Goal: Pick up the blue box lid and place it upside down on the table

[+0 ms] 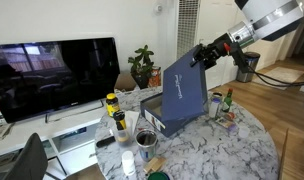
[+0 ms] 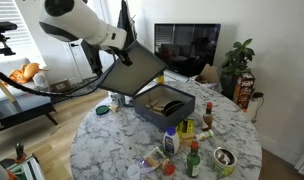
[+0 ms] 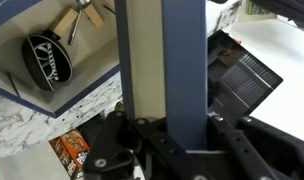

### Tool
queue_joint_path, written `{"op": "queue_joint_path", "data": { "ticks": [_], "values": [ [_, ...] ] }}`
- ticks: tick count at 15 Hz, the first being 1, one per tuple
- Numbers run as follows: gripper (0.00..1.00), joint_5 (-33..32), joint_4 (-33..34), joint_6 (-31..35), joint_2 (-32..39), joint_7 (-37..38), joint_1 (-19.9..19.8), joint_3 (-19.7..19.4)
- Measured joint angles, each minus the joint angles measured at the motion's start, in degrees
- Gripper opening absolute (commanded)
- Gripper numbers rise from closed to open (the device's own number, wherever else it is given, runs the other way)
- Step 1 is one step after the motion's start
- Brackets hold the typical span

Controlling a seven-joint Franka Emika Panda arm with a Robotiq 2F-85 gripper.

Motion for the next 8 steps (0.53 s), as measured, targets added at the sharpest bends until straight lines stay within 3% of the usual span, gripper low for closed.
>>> {"op": "queue_joint_path", "data": {
  "ticks": [4, 8],
  "values": [
    [0.0, -17.7, -6.5, 4.8, -3.4, 15.4, 0.3, 6.3],
    [0.0, -31.9, -10.8, 3.3, -7.2, 26.0, -6.0, 13.3]
  ]
}}
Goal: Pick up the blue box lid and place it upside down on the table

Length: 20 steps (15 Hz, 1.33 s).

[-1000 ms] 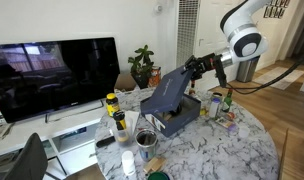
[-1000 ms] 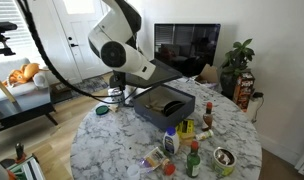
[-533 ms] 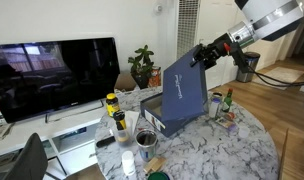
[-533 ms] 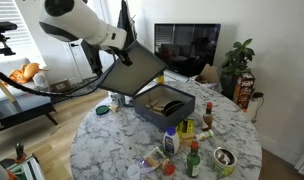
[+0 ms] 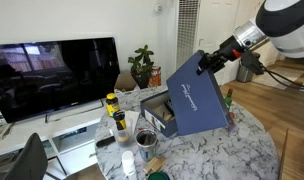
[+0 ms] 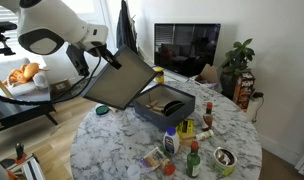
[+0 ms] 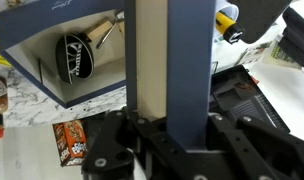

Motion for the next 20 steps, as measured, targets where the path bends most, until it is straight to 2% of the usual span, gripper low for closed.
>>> {"op": "queue_joint_path", "data": {
  "ticks": [2, 3, 8, 11, 15, 20],
  "values": [
    [0.0, -4.6, -0.2, -5.0, -2.5, 3.3, -5.2, 3.3],
    [0.0, -5.1, 0.1, -7.6, -3.7, 3.8, -6.2, 3.5],
    [0.0, -5.3, 0.4, -9.5, -5.6, 4.0, -6.9, 3.5],
    [0.0, -14.2, -0.1, -9.1, -5.2, 5.7, -5.2, 1.5],
    [0.0, -21.2, 0.0, -12.2, -5.6, 3.7, -8.4, 5.7],
    [0.0, -27.4, 0.0, -19.1, -5.8, 0.8, -10.0, 9.9]
  ]
}}
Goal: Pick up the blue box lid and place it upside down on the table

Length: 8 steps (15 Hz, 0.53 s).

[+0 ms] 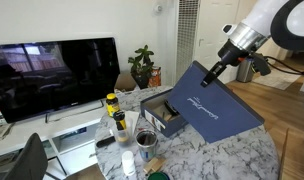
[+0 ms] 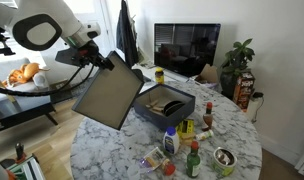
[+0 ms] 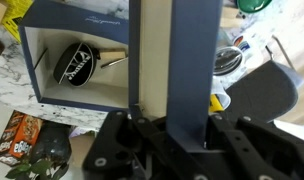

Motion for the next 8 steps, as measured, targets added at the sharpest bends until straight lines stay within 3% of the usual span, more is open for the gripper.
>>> {"op": "queue_joint_path", "data": {
  "ticks": [8],
  "values": [
    [0.0, -10.5, -0.2, -3.1, 0.9, -0.1, -9.1, 13.0]
  ]
}}
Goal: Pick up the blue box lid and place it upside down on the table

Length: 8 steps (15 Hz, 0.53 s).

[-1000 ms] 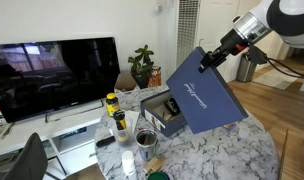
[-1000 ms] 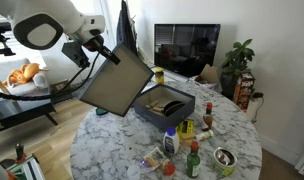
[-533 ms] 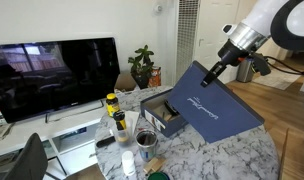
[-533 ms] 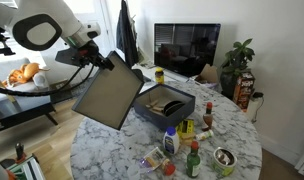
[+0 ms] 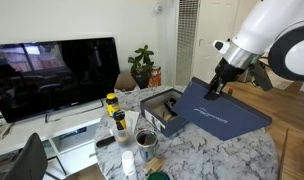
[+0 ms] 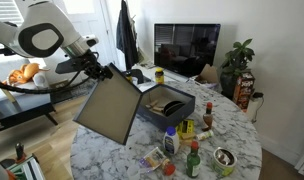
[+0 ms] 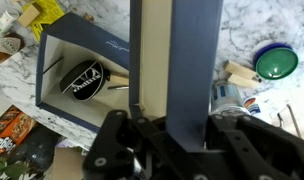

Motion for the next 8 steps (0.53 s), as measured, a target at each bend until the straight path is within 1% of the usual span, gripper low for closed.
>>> {"op": "queue_joint_path", "data": {
  "ticks": [8],
  "values": [
    [0.0, -3.6, -0.1, -0.1, 1.3, 0.0, -6.5, 12.7]
  ]
}}
